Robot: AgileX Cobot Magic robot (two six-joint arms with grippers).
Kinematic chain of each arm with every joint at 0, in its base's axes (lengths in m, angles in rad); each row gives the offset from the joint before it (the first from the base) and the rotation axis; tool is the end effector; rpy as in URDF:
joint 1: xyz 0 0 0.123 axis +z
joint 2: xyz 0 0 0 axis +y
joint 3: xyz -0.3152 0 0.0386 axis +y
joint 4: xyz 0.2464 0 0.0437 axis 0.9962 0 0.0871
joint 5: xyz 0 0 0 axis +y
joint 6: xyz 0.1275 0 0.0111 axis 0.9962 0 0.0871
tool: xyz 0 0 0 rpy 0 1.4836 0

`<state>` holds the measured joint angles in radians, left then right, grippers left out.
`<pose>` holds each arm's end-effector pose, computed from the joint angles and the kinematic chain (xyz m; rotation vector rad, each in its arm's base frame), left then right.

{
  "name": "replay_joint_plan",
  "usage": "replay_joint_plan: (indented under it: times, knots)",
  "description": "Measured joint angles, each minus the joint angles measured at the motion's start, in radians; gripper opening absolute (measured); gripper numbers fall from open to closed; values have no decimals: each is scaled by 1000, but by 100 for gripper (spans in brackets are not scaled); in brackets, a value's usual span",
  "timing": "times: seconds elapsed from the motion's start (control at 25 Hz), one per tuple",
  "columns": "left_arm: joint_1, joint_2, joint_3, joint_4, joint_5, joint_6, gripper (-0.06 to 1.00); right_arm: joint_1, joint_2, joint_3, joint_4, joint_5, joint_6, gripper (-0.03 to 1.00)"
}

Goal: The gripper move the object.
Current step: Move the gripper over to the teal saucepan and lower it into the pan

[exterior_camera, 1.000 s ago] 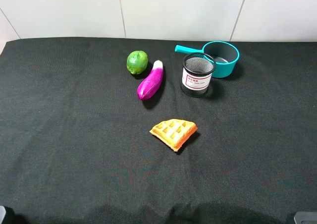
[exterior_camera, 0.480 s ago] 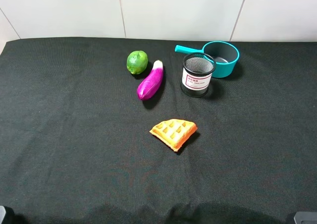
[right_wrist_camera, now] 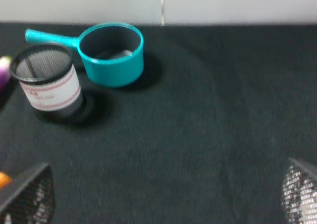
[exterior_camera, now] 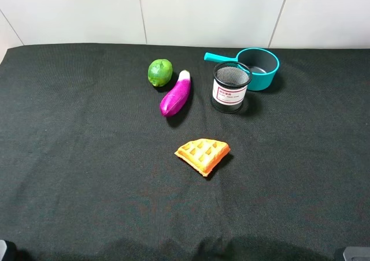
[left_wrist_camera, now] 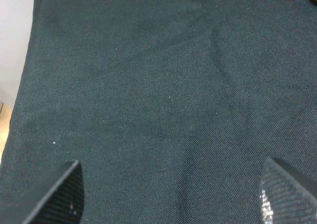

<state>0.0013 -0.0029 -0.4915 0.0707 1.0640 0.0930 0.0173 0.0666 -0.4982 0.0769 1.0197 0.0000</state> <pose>-0.0060 0.0079 0.2569 0.0910 2.0522 0.1433 0.0055 0.0085 0.2640 -0.0164 2.0708 0.1032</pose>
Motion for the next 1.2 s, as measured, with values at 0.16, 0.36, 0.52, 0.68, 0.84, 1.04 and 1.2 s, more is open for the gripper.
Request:
replay_joint_plan:
  times: [0.16,0.36,0.52,0.68,0.84,1.04,1.2]
  knots:
    - [0,0,0,0,0,0,76,0,137,0,1,0,11,69]
    - [0,0,0,0,0,0,76,0,278,-4,2,-18,13,69]
    - [0,0,0,0,0,0,76,0,374,-36,2,-74,13,69]
    - [0,0,0,0,0,0,76,0,486,-79,3,-108,16,69]
    - [0,0,0,0,0,0,76,0,618,-122,4,-135,20,69]
    - [0,0,0,0,0,0,76,0,794,-195,14,-174,20,69]
    - [0,0,0,0,0,0,76,0,920,-256,32,-205,20,69]
